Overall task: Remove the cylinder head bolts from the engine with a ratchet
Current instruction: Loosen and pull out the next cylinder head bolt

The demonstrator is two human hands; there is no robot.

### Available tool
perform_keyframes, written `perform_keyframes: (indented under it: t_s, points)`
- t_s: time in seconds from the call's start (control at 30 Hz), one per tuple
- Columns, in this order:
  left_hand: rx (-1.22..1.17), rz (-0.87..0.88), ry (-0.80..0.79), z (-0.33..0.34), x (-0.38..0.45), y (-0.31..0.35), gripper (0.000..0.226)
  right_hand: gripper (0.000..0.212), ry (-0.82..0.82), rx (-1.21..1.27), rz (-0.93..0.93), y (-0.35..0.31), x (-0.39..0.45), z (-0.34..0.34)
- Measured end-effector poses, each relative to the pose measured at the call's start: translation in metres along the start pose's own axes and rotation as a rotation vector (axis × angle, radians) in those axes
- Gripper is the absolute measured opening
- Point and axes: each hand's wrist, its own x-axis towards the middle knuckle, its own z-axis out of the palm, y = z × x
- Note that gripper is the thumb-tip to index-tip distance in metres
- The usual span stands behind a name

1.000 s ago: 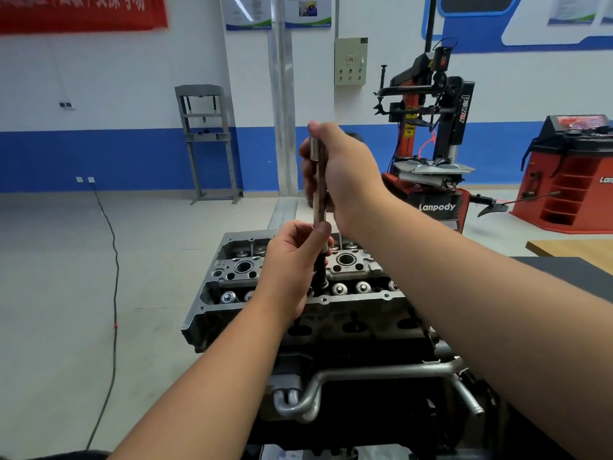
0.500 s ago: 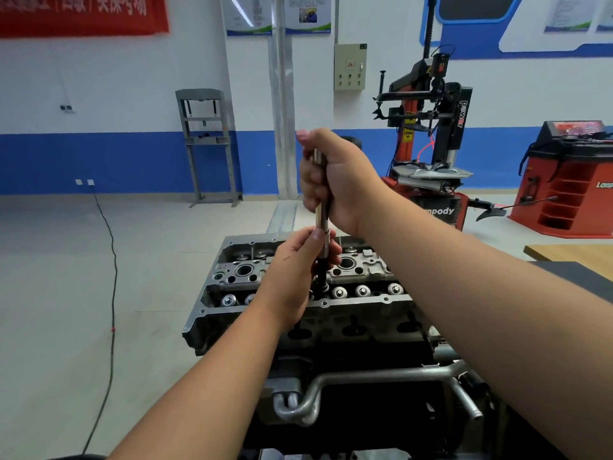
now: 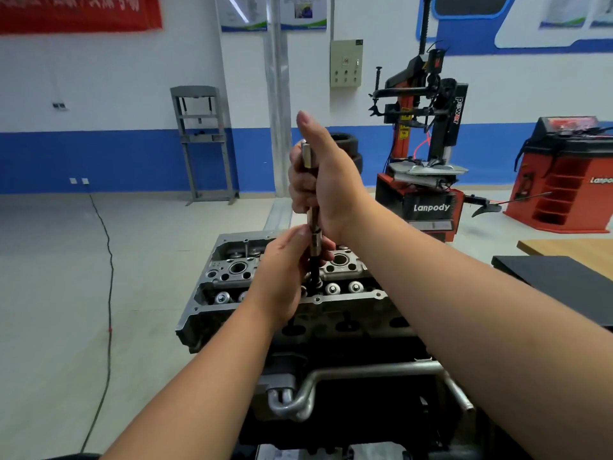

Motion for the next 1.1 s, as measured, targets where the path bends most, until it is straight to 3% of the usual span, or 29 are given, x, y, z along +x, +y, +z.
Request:
perform_keyframes:
  t_s: [0.23, 0.37, 0.47, 0.67, 0.87, 1.0, 1.1]
  points:
    - [0.093, 0.062, 0.112, 0.004, 0.003, -0.002, 0.01, 0.031, 0.38, -0.285, -0.183, 0.004, -0.008, 0.01]
    - [0.077, 0.095, 0.158, 0.002, 0.005, -0.006, 0.019, 0.046, 0.302, -0.171, -0.141, 0.005, -0.006, 0.023]
    - [0.085, 0.111, 0.08, 0.0, 0.002, -0.006, 0.012, 0.052, 0.265, -0.131, -0.156, 0.004, -0.005, 0.018]
    - [0.081, 0.028, 0.037, 0.0, 0.002, -0.003, 0.027, 0.03, 0.191, -0.159, -0.183, 0.004, -0.004, 0.0]
    - [0.094, 0.033, 0.115, -0.001, 0.004, -0.004, 0.019, 0.042, 0.182, -0.197, -0.109, 0.002, -0.002, -0.001]
    - [0.065, 0.011, 0.068, 0.003, 0.003, -0.002, 0.02, 0.059, 0.086, -0.002, -0.084, 0.007, 0.0, -0.005]
    - [0.07, -0.004, 0.013, 0.003, 0.002, -0.003, 0.033, 0.064, 0.101, 0.078, -0.057, 0.009, 0.004, -0.006]
